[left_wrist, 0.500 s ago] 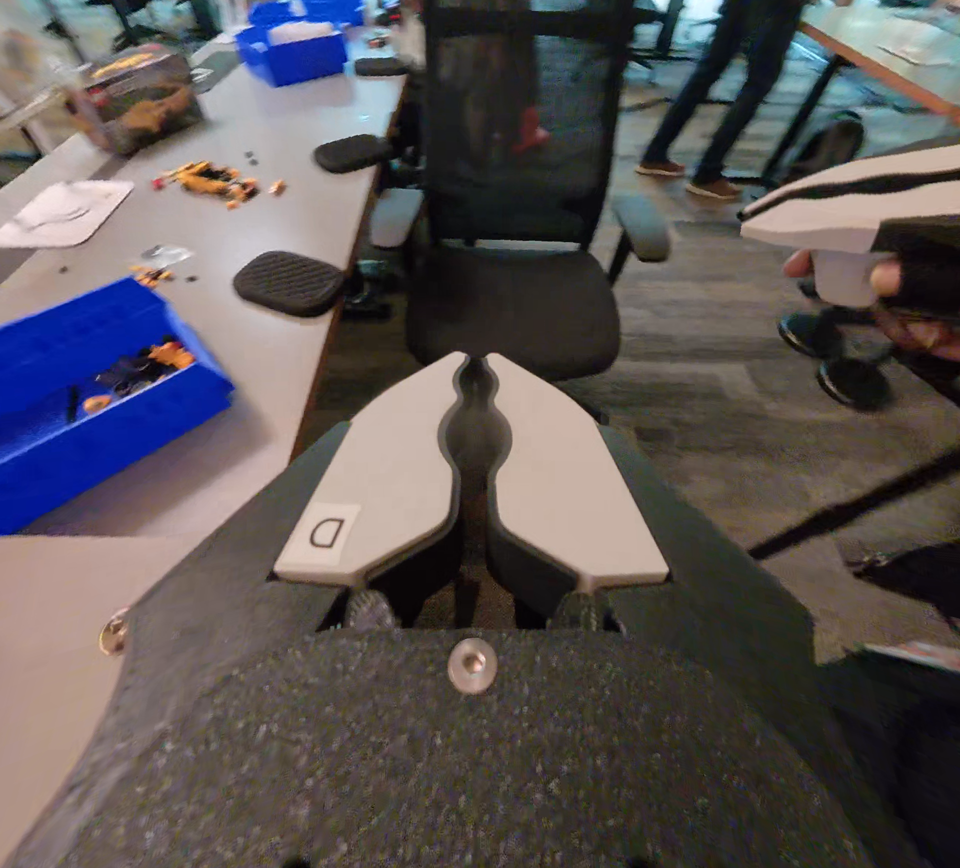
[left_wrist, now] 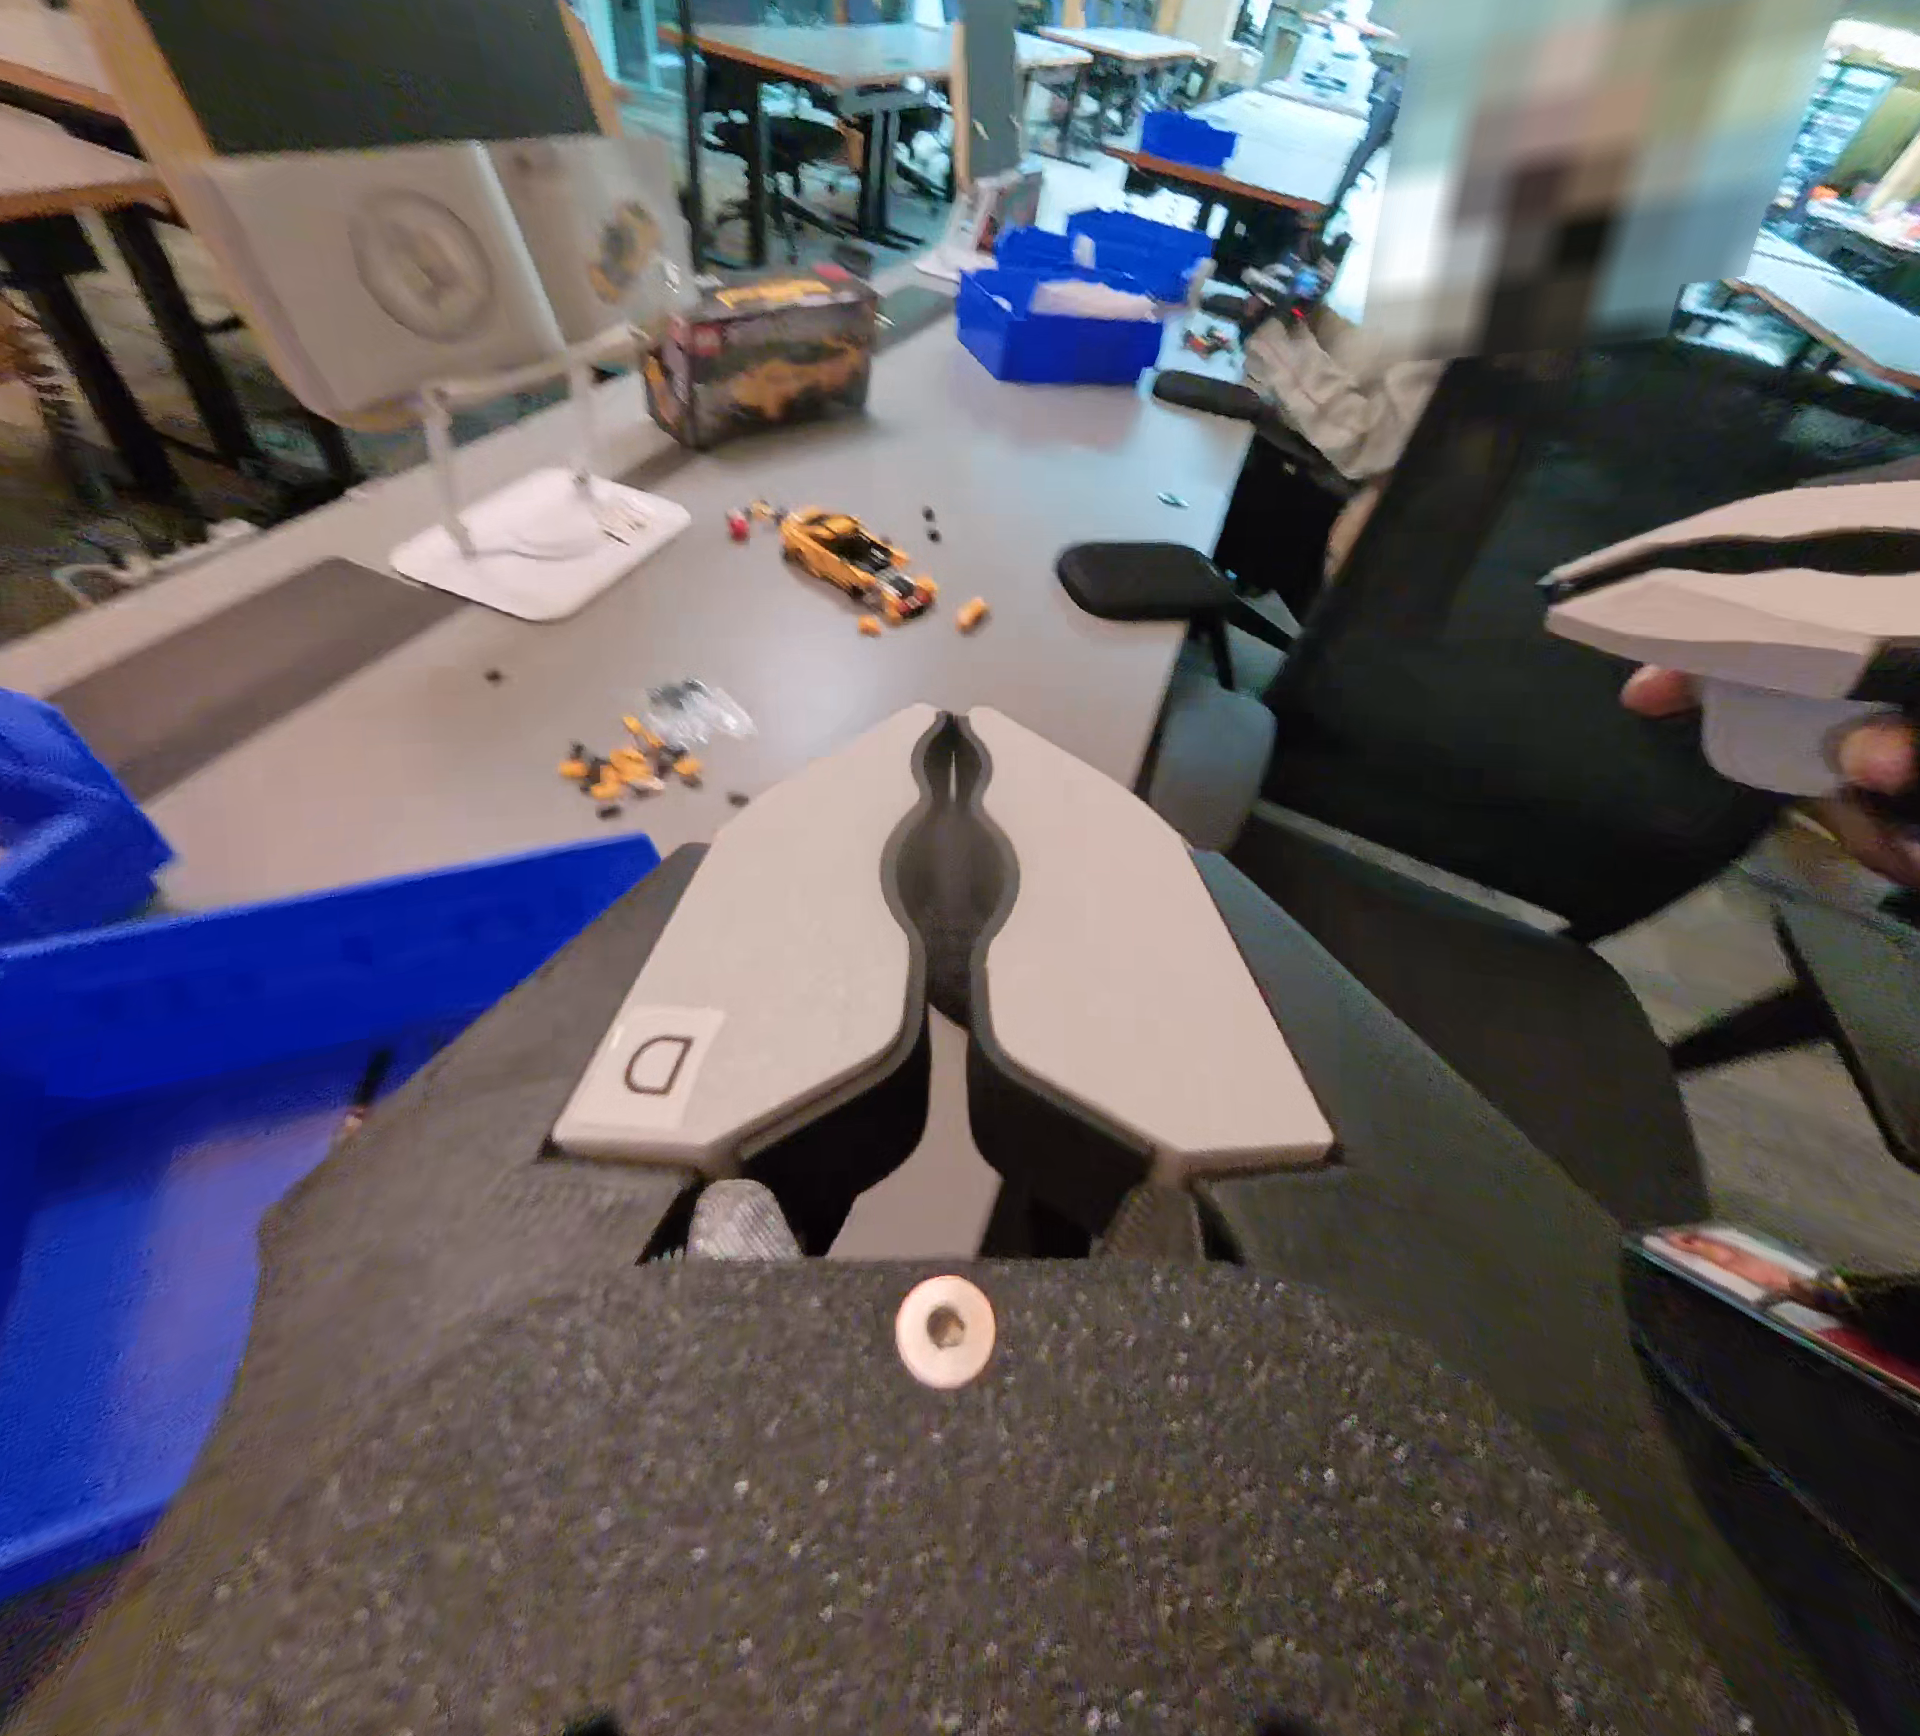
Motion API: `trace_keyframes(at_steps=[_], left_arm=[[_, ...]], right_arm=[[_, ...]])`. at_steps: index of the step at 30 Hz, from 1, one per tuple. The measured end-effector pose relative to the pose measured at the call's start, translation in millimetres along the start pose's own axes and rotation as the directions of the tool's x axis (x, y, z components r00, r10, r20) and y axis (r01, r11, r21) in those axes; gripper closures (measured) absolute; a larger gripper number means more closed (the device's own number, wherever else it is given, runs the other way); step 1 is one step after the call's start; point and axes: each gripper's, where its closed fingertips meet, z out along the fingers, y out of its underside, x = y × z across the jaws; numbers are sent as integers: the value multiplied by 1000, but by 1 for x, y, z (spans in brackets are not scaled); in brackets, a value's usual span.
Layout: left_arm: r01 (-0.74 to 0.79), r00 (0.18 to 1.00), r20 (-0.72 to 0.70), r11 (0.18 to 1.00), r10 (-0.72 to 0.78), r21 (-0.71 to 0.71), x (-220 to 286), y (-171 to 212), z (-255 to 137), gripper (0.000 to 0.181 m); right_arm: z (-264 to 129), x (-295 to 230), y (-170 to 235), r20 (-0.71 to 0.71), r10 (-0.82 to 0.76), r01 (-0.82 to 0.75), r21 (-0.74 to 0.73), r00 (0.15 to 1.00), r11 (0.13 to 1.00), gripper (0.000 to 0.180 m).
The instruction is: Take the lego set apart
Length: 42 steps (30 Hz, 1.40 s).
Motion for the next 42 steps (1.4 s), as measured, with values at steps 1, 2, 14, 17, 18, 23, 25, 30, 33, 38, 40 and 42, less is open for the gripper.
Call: trace_keyframes(at_steps=[1,2,14,17,18,23,25,30,33,38,40,42], left_arm=[[-4,999,35,1000,3,11,-13,-9,6,181],[-6,997,78,1000,5,16,-27,-13,11,181],[90,677,729,994,-102,55,-119,118,11,181],[53,575,812,995,-104,90,-99,157,22,181],[18,552,830,996,-83,88,-91,166,28,181],[-154,494,869,981,-27,118,-48,181,61,181],[-106,558,817,964,-145,244,-25,178,83,181],[-74,488,862,978,-135,195,47,171,142,181],[20,414,896,986,-161,167,93,175,178,181],[-52,401,913,993,-74,104,154,155,231,181],[-66,388,921,996,-29,59,165,154,243,181],[-55,399,916,996,-48,77,175,154,253,181]], right_arm=[[23,9,-12,39,-7,6,10,999,1000,172],[47,18,-21,79,-23,22,14,997,1000,172],[301,10,28,701,-143,158,44,699,987,172],[325,20,52,734,-195,165,114,650,980,172],[326,23,62,752,-200,158,128,628,979,172],[299,60,115,831,-313,213,239,460,947,172],[280,90,129,840,-346,216,278,419,936,172],[226,186,143,803,-451,184,412,390,892,173],[209,243,158,773,-434,188,393,463,900,172],[186,292,173,744,-400,121,401,536,908,172],[181,304,180,733,-374,97,392,568,915,172],[175,314,187,733,-337,78,364,591,928,172]])
